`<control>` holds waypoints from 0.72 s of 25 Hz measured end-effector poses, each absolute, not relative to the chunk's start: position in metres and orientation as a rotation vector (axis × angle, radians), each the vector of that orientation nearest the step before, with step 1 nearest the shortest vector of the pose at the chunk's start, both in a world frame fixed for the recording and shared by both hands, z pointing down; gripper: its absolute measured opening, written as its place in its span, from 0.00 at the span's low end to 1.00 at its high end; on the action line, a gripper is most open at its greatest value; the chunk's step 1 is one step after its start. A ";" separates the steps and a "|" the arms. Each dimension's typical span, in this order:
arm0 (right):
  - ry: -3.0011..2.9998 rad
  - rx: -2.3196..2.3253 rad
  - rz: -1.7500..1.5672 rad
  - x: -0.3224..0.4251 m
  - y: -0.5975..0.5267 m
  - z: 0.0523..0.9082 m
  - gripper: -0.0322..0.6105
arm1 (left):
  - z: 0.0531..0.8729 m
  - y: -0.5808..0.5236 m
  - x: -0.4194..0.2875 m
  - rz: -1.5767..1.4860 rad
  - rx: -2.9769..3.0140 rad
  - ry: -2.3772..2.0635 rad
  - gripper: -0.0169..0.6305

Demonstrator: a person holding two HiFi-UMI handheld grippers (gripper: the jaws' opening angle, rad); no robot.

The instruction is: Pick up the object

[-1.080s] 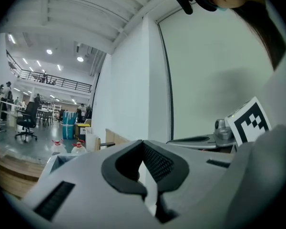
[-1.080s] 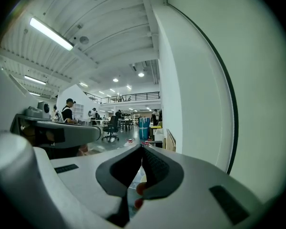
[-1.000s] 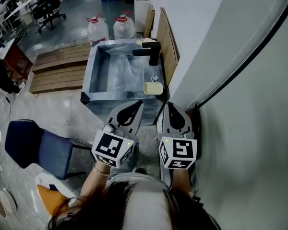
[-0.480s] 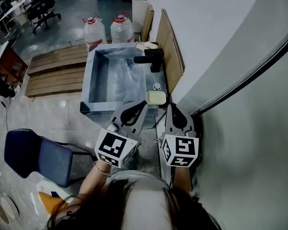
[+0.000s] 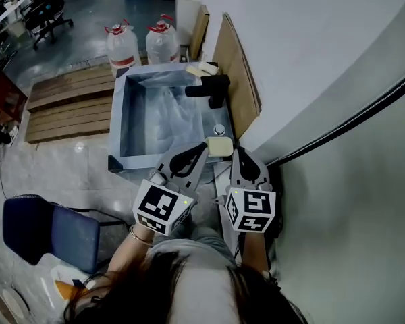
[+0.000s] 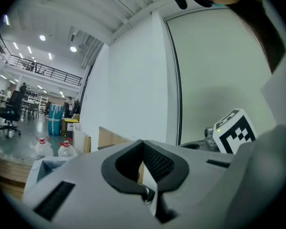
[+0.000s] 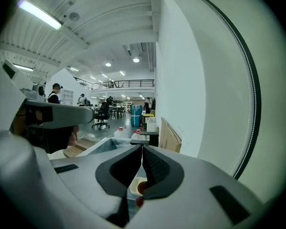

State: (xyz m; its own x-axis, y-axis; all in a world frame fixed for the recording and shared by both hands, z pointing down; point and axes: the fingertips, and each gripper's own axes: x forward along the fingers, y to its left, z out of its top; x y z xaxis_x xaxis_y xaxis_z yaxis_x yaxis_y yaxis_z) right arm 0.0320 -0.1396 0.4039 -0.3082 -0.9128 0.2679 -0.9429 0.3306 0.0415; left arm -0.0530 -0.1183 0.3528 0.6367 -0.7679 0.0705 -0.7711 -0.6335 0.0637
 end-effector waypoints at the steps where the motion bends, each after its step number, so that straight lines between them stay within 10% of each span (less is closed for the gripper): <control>1: -2.344 1.677 0.185 0.032 -0.143 0.407 0.09 | 0.354 -0.122 -0.053 0.057 2.764 -1.292 0.04; 18: -2.208 1.545 0.274 0.042 -0.204 0.479 0.10 | 0.376 -0.182 -0.037 0.110 2.750 -1.235 0.04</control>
